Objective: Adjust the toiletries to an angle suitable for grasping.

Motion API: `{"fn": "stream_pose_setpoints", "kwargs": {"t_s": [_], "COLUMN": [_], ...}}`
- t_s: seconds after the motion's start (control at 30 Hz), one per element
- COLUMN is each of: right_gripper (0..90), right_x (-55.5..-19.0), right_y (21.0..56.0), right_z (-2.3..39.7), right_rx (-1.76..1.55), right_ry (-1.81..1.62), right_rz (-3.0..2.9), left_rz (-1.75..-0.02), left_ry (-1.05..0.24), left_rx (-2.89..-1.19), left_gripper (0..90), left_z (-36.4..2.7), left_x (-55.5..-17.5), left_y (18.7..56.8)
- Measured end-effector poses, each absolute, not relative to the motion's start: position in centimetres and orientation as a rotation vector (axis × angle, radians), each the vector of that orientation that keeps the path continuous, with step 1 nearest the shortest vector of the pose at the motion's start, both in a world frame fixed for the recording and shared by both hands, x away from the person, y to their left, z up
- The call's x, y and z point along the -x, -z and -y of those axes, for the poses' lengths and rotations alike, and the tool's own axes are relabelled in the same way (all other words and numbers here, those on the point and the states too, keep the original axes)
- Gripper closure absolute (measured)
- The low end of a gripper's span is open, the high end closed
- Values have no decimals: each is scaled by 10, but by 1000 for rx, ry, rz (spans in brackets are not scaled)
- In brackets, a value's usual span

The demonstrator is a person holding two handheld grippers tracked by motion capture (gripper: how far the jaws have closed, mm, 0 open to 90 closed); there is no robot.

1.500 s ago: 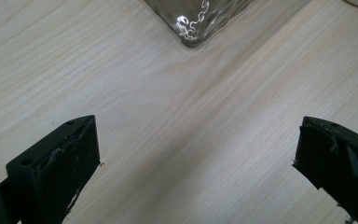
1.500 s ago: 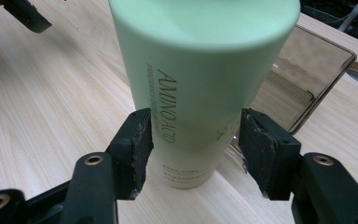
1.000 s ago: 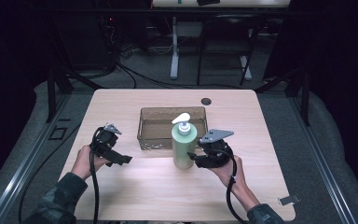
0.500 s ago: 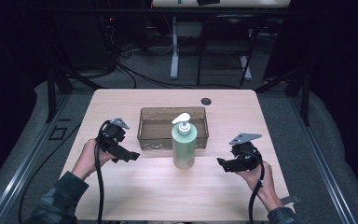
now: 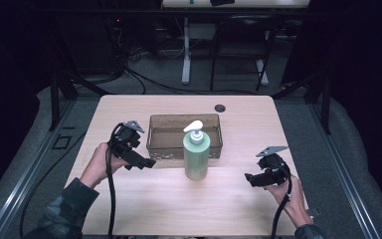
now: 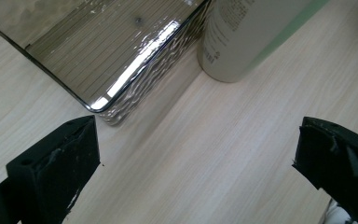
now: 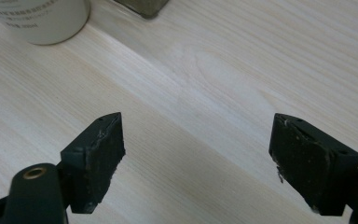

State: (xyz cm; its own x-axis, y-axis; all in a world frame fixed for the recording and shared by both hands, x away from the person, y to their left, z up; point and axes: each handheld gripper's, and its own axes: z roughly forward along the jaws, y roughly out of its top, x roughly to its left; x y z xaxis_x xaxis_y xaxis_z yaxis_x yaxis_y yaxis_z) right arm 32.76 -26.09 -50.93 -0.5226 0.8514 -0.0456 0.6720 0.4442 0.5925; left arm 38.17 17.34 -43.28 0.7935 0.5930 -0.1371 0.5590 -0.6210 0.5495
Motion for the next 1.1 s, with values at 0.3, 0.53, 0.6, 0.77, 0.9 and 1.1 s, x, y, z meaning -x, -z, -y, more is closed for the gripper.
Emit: {"fn": "stream_pose_setpoints", "kwargs": {"t_s": [0.3, 0.53, 0.6, 0.77, 0.9, 1.1], "right_gripper": [169, 151, 150, 147, 147, 147], "right_x": [-328, -329, -330, -331, -331, -332], "right_y": [512, 513, 513, 513, 512, 513], "right_z": [271, 272, 273, 274, 274, 276], "right_rx": [-1349, -1355, -1364, -1375, -1378, -1392], "right_ry": [-703, -666, -664, -659, -647, -641], "right_rz": [-2346, -2344, -2343, -2339, -2338, -2333], "left_rz": [-804, -761, -747, -720, -678, -643], "left_ry": [-58, -63, -67, -72, -86, -94], "left_rx": [-2402, -2415, -2419, -2431, -2439, -2440], "left_gripper": [0, 0, 0, 0, 0, 0], "left_z": [-157, -146, -144, -138, -130, -123], "left_x": [-384, -382, -381, -381, -381, -379], "left_y": [415, 397, 391, 380, 366, 353]}}
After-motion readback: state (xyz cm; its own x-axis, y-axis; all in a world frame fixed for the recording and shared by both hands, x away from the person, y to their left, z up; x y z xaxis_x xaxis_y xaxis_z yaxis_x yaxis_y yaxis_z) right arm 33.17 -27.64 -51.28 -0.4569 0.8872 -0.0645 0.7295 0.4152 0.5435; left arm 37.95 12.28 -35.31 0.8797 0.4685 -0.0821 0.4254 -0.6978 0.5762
